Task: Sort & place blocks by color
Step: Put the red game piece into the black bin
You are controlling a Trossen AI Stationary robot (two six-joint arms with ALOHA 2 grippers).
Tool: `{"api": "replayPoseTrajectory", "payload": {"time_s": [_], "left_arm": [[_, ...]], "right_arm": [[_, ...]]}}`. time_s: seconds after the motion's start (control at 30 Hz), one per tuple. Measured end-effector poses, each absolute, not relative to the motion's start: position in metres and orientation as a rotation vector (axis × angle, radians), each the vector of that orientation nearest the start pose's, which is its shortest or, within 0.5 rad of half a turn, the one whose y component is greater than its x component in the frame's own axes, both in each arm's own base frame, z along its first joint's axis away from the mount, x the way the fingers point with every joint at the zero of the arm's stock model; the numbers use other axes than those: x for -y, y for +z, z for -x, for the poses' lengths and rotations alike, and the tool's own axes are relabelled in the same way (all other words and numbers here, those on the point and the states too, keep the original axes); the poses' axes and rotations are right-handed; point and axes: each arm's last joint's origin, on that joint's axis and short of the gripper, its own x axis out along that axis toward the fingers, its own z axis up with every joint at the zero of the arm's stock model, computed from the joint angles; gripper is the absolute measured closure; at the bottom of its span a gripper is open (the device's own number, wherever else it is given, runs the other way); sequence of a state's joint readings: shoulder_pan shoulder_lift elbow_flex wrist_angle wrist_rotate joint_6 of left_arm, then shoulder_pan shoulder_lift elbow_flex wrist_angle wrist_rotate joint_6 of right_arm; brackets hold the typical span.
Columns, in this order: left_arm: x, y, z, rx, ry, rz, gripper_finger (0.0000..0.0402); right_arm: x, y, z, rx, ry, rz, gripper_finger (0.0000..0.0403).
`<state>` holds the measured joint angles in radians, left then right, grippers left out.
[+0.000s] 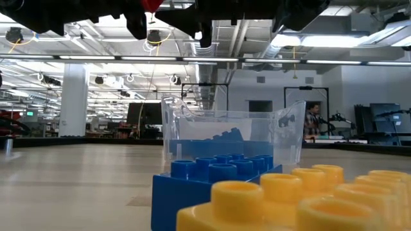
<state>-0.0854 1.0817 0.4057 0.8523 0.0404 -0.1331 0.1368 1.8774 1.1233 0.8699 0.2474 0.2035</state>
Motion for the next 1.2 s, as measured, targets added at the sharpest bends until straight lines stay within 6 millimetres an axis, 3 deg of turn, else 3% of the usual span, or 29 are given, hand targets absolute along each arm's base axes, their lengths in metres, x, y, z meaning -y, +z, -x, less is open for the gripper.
{"api": "replayPoseTrajectory", "payload": {"time_s": [0.3,0.7,1.1,1.2], "left_arm": [[0.019,0.247,-0.219,0.168,-0.118,0.144,0.029],[0.018,0.241,-0.219,0.106,-0.064,0.142,0.0268],[0.015,0.244,-0.21,0.06,0.013,0.148,0.0181],[0.014,0.245,-0.206,0.042,0.055,0.147,0.0158]], "right_arm": [[-0.05,0.243,-0.412,0.122,-0.052,-0.205,0.0294],[-0.05,0.236,-0.412,0.045,-0.054,-0.197,0.0295],[-0.049,0.225,-0.412,-0.057,-0.106,-0.216,0.0295],[-0.049,0.226,-0.406,-0.155,-0.117,-0.205,0.0295]]}}
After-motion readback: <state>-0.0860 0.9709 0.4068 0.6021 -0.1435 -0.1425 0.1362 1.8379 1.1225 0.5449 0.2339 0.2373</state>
